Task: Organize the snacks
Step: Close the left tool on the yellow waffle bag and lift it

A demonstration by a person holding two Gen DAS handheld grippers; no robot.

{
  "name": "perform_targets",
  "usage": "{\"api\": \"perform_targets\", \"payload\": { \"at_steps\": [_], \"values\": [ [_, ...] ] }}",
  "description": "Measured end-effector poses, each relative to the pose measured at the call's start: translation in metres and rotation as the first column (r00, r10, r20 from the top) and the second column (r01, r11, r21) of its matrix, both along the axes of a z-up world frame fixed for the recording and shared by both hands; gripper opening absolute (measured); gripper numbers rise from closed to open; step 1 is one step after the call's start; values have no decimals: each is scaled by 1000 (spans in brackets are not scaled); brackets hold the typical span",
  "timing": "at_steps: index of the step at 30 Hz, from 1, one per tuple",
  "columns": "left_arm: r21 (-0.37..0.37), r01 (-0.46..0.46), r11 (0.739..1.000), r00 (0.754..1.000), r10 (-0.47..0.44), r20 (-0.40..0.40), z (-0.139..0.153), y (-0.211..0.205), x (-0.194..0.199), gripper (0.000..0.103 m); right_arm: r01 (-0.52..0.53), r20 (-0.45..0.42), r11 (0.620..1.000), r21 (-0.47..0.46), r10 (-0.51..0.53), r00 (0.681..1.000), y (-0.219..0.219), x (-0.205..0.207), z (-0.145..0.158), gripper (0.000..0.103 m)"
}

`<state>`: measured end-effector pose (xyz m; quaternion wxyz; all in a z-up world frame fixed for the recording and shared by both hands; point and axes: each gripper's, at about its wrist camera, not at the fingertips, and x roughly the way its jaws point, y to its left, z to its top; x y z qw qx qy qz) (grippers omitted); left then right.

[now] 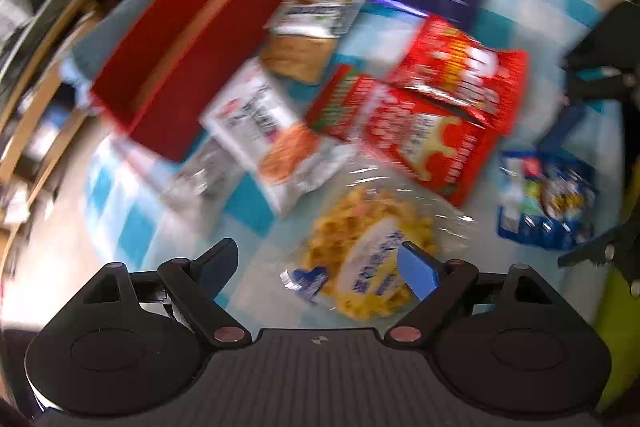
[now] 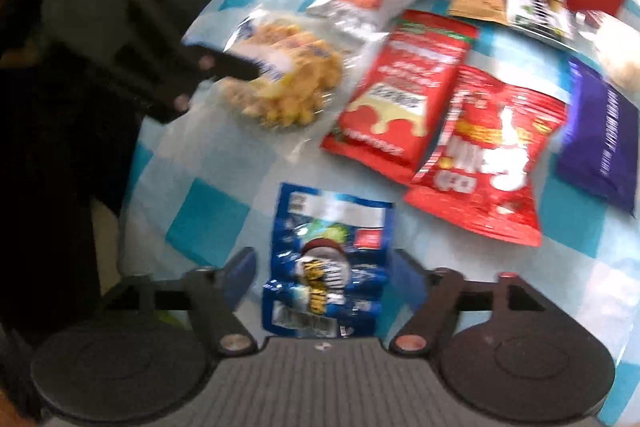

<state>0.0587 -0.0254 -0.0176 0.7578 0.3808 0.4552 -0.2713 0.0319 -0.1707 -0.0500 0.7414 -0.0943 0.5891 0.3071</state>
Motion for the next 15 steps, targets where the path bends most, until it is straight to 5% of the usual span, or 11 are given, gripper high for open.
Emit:
{"api": "perform_targets", "payload": {
  "at_steps": [4, 7, 9, 12, 15],
  "values": [
    [82, 209, 974, 978, -207, -39, -23, -17, -12, 92, -17, 11, 1000, -22, 17, 1000, 8, -2, -4, 87],
    [109, 270, 957, 960, -260, -102, -42, -21, -6, 99, -6, 28, 999, -33, 6, 1000, 7, -4, -3, 77],
    [118, 281, 952, 958, -272, -88, -48, -17, -5, 103, 16, 40, 999, -49, -14, 999, 4, -3, -3, 59],
    [128, 264, 956, 963, -254, -92, -51, -15, -11, 103, 46, 40, 998, -41, -45, 998, -1, -1, -2, 52],
    [124, 150, 981, 988, -143, -66, -52, -16, -18, 102, 55, 58, 997, -45, -52, 997, -1, 1, -2, 49]
  ]
}}
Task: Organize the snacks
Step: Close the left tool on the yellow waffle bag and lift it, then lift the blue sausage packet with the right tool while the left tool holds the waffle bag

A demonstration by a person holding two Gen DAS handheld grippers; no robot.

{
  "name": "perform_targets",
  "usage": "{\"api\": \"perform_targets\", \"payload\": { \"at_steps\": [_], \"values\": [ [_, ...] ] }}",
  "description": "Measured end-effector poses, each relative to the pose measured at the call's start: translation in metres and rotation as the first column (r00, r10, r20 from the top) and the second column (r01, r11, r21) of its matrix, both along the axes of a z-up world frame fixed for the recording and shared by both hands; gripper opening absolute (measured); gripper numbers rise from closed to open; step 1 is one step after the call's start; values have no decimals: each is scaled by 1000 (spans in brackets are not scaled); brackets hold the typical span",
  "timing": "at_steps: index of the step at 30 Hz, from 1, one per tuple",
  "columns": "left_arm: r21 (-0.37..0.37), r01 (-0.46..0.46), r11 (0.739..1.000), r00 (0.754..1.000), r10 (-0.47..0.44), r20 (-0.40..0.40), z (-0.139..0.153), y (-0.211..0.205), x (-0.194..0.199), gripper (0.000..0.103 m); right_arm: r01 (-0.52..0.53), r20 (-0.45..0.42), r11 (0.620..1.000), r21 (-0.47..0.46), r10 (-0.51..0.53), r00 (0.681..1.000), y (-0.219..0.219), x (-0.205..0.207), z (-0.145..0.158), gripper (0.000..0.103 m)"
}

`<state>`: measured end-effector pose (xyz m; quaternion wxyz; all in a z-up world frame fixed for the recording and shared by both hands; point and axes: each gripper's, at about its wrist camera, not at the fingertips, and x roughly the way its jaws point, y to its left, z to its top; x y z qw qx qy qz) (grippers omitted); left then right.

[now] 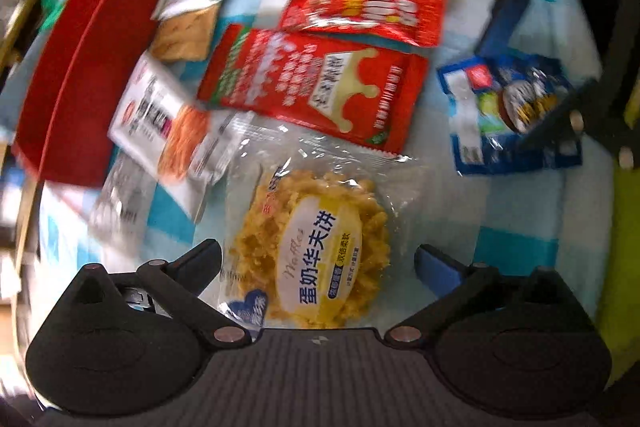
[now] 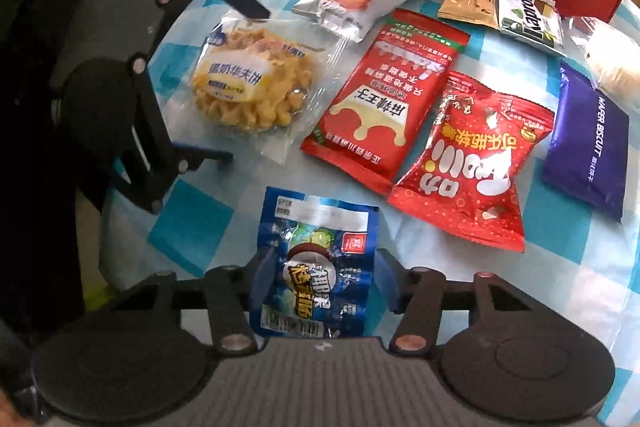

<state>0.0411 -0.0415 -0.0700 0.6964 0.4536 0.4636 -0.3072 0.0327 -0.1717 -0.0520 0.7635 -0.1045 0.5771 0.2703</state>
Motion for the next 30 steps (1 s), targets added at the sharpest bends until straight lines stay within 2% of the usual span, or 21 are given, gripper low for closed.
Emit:
{"api": "perform_targets", "payload": {
  "at_steps": [3, 8, 9, 11, 13, 16, 19, 20, 23, 25, 26, 27, 28, 29, 30],
  "values": [
    [-76, -136, 988, 990, 133, -47, 11, 3, 3, 81, 17, -4, 1000, 20, -17, 1000, -2, 4, 3, 48],
    [-106, -329, 938, 944, 327, -37, 14, 16, 13, 79, 30, 10, 999, 27, -30, 999, -8, 0, 9, 43],
    [-120, -361, 925, 932, 357, -58, 16, 20, 16, 79, 37, 13, 999, 33, -37, 999, -10, -2, 10, 36],
    [-168, -425, 890, 905, 411, -113, 23, 28, 26, 78, 66, 7, 996, 58, -67, 998, -17, -1, 13, 31],
    [-205, -472, 858, 881, 450, -146, 27, 32, 33, 79, 93, -22, 993, 79, -91, 996, -22, 2, 9, 30],
    [-251, -513, 821, 858, 485, -169, 31, 36, 37, 79, 100, -58, 989, 104, -95, 994, -24, 2, 7, 38],
    [-288, -541, 790, 841, 500, -207, 34, 38, 38, 79, 92, -85, 988, 125, -82, 993, -15, -3, 10, 59],
    [-296, -545, 784, 838, 502, -214, 35, 37, 35, 79, 93, -85, 989, 117, -84, 993, -10, -4, 9, 65],
    [-314, -550, 774, 835, 504, -221, 36, 39, 37, 79, 66, -52, 996, 64, -63, 997, 5, -9, 4, 69],
    [-317, -550, 773, 835, 503, -223, 34, 41, 38, 79, 35, -26, 999, 18, -34, 999, 15, -14, -3, 78],
    [-317, -550, 773, 835, 502, -225, 34, 42, 38, 79, 21, -22, 1000, 8, -21, 1000, 20, -16, -6, 86],
    [-318, -551, 772, 834, 502, -228, 34, 43, 37, 79, 19, -21, 1000, 1, -19, 1000, 24, -17, -7, 88],
    [-319, -550, 771, 835, 500, -231, 35, 43, 36, 79, 26, -22, 1000, -10, -26, 999, 25, -17, -7, 87],
    [-323, -548, 772, 836, 497, -233, 35, 44, 36, 79, 32, -17, 999, -25, -32, 999, 25, -16, -7, 78],
    [-327, -546, 771, 837, 494, -234, 36, 44, 35, 79, 38, -2, 998, -53, -38, 999, 24, -15, -5, 59]
  ]
}}
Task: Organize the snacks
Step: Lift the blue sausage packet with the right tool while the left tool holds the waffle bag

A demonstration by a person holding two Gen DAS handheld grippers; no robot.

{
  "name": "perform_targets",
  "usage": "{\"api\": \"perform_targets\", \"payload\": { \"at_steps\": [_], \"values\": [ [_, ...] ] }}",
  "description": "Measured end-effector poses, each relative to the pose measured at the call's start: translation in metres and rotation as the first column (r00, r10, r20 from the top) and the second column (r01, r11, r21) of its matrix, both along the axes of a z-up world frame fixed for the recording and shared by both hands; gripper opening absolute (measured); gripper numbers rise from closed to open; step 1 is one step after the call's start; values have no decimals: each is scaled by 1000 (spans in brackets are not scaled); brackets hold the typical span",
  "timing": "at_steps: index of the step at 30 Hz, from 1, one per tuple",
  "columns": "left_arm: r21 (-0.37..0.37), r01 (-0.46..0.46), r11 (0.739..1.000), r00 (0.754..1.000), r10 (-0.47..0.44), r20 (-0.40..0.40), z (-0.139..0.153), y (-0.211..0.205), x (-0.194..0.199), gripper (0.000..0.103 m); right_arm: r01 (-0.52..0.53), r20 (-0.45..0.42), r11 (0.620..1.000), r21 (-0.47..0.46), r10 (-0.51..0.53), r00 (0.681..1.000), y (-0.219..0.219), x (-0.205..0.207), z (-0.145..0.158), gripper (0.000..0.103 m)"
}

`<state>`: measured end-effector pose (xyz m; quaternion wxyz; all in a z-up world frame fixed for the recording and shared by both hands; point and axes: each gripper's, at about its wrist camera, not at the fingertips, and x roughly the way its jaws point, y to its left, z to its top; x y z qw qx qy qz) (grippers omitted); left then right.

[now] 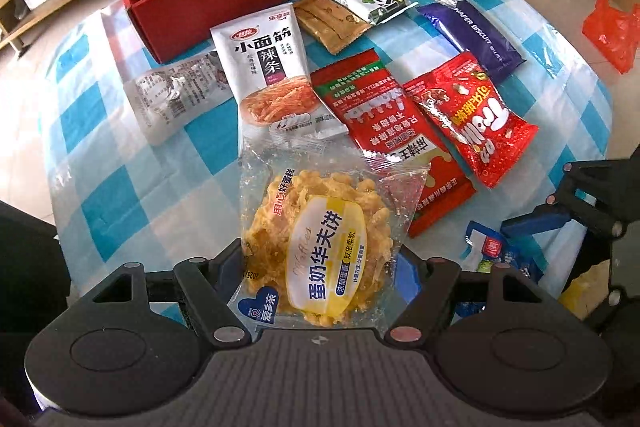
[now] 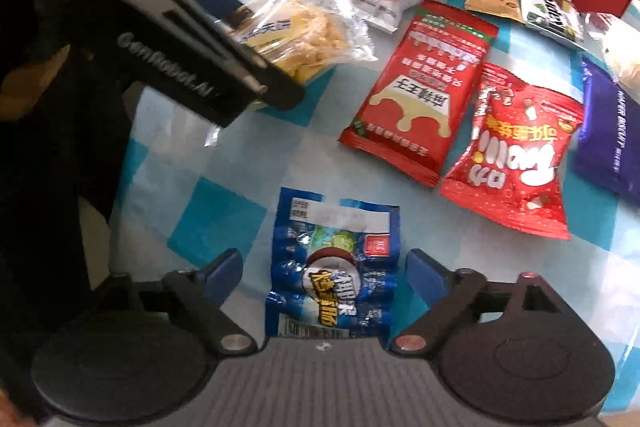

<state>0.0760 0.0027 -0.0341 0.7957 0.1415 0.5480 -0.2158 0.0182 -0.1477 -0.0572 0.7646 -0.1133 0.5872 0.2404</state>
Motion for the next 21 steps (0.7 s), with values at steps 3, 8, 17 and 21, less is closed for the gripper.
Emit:
{"api": "perform_targets", "payload": {
  "at_steps": [3, 8, 17, 21],
  "values": [
    [-12, -2, 1000, 1000, 2, -1, 0, 1, 0, 79, 19, -17, 1000, 22, -18, 1000, -10, 4, 6, 46],
    [-32, -19, 999, 1000, 19, 4, 1, 2, 4, 79, 16, 12, 1000, 12, -16, 1000, -11, 1, 12, 42],
    [-48, -48, 998, 999, 48, -2, 3, 6, 7, 79, 123, 2, 990, 68, -124, 992, -31, 24, 15, 44],
    [-60, -51, 997, 999, 50, -8, 3, 7, 8, 79, 94, -50, 993, 76, -91, 995, -21, 13, 10, 77]
  ]
}}
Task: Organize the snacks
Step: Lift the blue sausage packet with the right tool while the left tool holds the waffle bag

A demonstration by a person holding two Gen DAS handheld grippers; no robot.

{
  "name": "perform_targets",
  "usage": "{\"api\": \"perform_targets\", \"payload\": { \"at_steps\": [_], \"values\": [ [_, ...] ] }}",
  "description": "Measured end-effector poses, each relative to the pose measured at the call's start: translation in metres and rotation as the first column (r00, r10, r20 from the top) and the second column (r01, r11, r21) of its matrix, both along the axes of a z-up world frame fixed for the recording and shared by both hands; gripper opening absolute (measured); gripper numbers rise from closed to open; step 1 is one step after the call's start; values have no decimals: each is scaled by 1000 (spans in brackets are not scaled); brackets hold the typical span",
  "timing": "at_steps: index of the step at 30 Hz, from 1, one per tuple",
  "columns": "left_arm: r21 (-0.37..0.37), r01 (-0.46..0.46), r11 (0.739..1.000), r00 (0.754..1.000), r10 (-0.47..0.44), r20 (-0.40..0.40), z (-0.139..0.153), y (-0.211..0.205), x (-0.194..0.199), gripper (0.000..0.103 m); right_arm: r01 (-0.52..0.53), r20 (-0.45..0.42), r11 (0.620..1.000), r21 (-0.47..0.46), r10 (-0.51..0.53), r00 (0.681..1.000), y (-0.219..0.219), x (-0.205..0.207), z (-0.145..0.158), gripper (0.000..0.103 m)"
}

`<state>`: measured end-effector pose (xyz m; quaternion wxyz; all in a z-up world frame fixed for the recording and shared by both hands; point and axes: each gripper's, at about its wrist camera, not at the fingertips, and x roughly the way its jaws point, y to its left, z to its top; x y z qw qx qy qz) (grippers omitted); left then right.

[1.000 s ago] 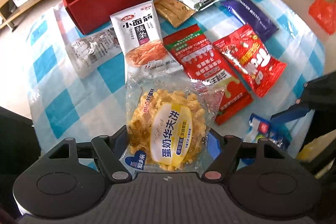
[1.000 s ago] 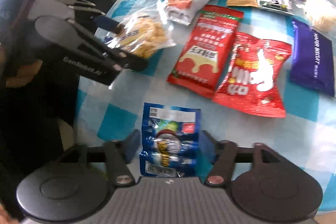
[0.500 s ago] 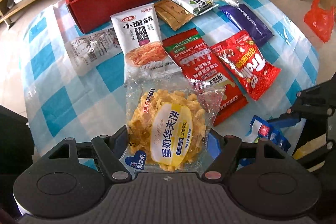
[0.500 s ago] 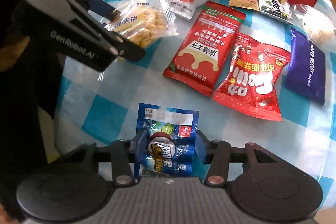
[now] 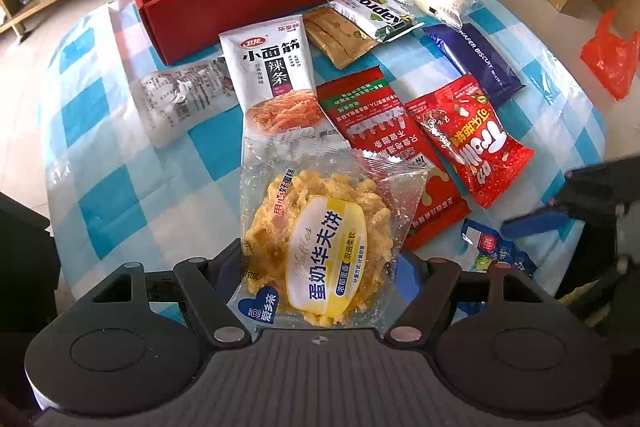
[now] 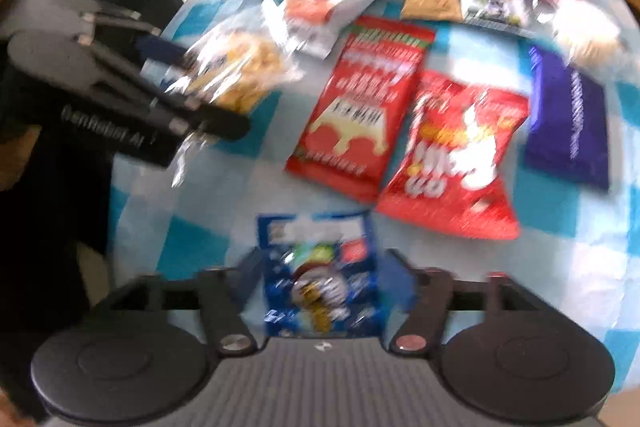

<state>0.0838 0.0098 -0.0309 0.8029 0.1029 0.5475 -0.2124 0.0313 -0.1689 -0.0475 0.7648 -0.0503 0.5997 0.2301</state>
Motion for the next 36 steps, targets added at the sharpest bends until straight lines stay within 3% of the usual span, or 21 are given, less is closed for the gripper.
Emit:
{"api": "perform_targets", "payload": {
  "at_steps": [4, 6, 8, 10, 12, 17, 20, 22, 25, 28, 29, 31, 34, 36],
  "values": [
    [-4, 12, 1000, 1000, -12, 6, 1, 1, -2, 79, -86, 0, 995, -50, 86, 996, 15, -14, -12, 84],
    [-7, 17, 1000, 1000, -17, 7, 2, 1, -3, 79, -95, -11, 994, -50, 94, 995, 18, -13, -15, 90],
    [-9, 18, 1000, 1000, -18, 7, 3, 0, -3, 79, -84, -17, 995, -46, 83, 996, 17, -12, -17, 88],
    [-8, 16, 1000, 1000, -16, 4, 2, 0, -3, 79, -73, -9, 994, -77, 73, 997, 17, -9, -16, 73],
    [-7, 12, 1000, 1000, -12, 0, 2, 1, -2, 79, -58, 6, 994, -97, 59, 998, 13, -5, -8, 49],
    [-9, 6, 1000, 1000, -6, 3, 2, 1, -3, 79, -30, 44, 993, -112, 35, 998, 5, -5, -1, 46],
    [-16, 0, 1000, 1000, 0, 5, 2, 2, -3, 79, 0, 64, 997, -71, 5, 998, 0, -3, 9, 31],
    [-24, -8, 1000, 1000, 8, 2, 3, 3, -2, 79, 30, 72, 998, -60, -25, 997, -5, 2, 12, 29],
    [-23, -13, 1000, 1000, 13, 1, 3, 3, -2, 79, 60, 41, 997, -49, -58, 997, -13, 2, 6, 36],
    [-26, -14, 1000, 1000, 14, -8, 3, 3, -2, 79, 91, -21, 996, -12, -91, 996, -15, 3, -5, 69],
    [-30, -13, 999, 1000, 13, -9, 3, 3, -2, 79, 91, -50, 996, 0, -91, 995, -16, -1, -6, 84],
    [-32, -9, 999, 1000, 9, -6, 4, 2, -1, 79, 70, -86, 997, 10, -69, 994, -12, -11, -8, 89],
    [-38, -1, 999, 1000, 1, -1, 6, 2, -2, 80, 15, -56, 997, -76, -19, 998, 3, -21, -17, 91],
    [-38, 6, 999, 1000, -6, 3, 7, 1, -2, 80, 23, -57, 997, -77, -27, 998, 7, -22, -20, 101]
  ]
}}
